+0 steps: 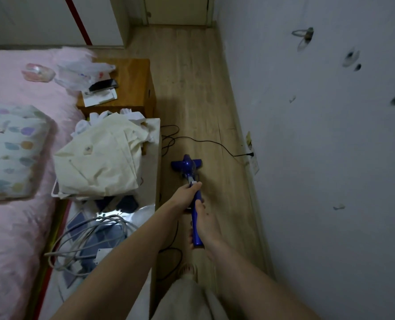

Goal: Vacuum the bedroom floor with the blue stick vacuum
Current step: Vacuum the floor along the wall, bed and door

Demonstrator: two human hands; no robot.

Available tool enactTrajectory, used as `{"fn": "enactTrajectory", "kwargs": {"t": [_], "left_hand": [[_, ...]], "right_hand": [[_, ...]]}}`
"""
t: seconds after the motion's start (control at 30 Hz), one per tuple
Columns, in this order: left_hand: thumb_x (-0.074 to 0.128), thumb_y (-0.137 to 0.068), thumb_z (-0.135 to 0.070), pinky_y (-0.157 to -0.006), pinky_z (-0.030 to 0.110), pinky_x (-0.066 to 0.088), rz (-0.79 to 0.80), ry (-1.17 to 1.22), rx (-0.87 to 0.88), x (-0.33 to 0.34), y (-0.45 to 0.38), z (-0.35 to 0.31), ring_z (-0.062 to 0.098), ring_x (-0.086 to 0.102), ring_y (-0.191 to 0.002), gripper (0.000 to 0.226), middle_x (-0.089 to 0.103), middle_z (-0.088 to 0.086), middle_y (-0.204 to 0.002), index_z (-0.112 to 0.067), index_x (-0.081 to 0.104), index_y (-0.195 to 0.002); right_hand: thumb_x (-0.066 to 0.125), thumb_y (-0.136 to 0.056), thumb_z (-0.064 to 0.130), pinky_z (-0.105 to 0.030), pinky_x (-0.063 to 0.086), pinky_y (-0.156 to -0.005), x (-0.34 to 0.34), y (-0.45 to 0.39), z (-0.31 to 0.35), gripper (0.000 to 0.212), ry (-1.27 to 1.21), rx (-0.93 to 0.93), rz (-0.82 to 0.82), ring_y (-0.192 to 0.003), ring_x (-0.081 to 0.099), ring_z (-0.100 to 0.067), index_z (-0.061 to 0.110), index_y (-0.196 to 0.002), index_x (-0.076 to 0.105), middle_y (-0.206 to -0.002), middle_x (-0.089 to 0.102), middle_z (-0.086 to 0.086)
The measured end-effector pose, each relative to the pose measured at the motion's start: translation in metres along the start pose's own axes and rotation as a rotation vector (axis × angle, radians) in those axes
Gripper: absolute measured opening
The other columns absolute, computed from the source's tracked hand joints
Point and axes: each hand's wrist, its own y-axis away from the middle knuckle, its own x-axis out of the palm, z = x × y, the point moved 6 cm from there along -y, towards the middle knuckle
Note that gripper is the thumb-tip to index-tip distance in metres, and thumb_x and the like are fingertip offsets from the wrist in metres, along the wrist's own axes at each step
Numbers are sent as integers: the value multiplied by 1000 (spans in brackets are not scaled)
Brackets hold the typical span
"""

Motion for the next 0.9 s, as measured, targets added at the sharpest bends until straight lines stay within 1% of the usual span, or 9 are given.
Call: {"fn": "enactTrajectory", "kwargs": {"t": [0.07, 0.17, 0.23, 0.3, 0.37, 0.53, 0.67, 0.8, 0.9], "left_hand": [[48, -99, -39, -80, 35, 54, -21, -8, 3, -8, -23, -12, 17, 64, -73, 38, 65, 6, -83, -9, 55, -122], [50, -98, -37, -94, 44, 51, -36, 29, -11, -15, -49, -27, 23, 65, -83, 33, 65, 9, -88, -11, 55, -119], [50, -98, -35, -96, 45, 50, -45, 45, -28, -17, -62, -36, 26, 64, -89, 29, 65, 10, -90, -13, 54, -117], [50, -99, -34, -95, 45, 51, -38, 73, -38, -16, -70, -44, 27, 65, -92, 27, 65, 11, -93, -15, 51, -117], [49, -99, -34, -89, 42, 53, -29, 101, -52, -15, -76, -49, 27, 65, -92, 26, 64, 12, -98, -16, 49, -118], [49, -99, -31, -77, 35, 53, -17, 124, -79, -3, -78, -51, 26, 65, -90, 25, 64, 12, -98, -15, 50, -118], [51, -98, -29, -72, 35, 53, 1, 147, -122, 14, -72, -45, 32, 64, -104, 32, 64, 15, -103, -14, 48, -127], [53, -97, -28, -65, 35, 54, 11, 171, -156, 34, -57, -40, 32, 65, -103, 38, 64, 18, -109, -14, 44, -131], [52, -98, -26, -67, 36, 54, 18, 182, -167, 49, -41, -33, 34, 62, -109, 36, 61, 19, -113, -11, 43, -130]], "right_hand": [[32, -98, 60, -29, 53, -58, 3, -22, 13, 57, 27, 15, -11, -59, 60, -17, 9, -104, 57, -78, 61, -8], [32, -97, 61, -29, 53, -60, 2, -51, 31, 61, 65, 20, -7, -60, 59, -18, 6, -103, 58, -80, 61, -9], [33, -96, 62, -29, 52, -59, 0, -67, 40, 62, 84, 21, 9, -60, 58, -18, 5, -102, 58, -80, 60, -9], [32, -97, 62, -24, 49, -48, -4, -75, 49, 64, 110, 21, 28, -52, 57, -16, 3, -106, 56, -76, 59, -9], [31, -97, 61, -22, 46, -43, -9, -81, 56, 65, 150, 15, 38, -48, 56, -14, 2, -109, 56, -71, 59, -8], [31, -97, 63, -23, 46, -46, -25, -85, 56, 61, 161, 18, 49, -46, 55, -14, 7, -90, 56, -64, 58, -5], [32, -95, 64, -22, 45, -44, -42, -78, 47, 61, 178, 31, 44, -47, 55, -13, 8, -94, 56, -66, 58, -4], [36, -96, 63, -20, 44, -42, -65, -61, 38, 58, 174, 37, 37, -46, 55, -12, 8, -93, 56, -66, 59, -4], [37, -95, 64, -21, 45, -42, -80, -44, 29, 60, 185, 45, 34, -45, 56, -12, 7, -91, 57, -65, 60, -5]]}}
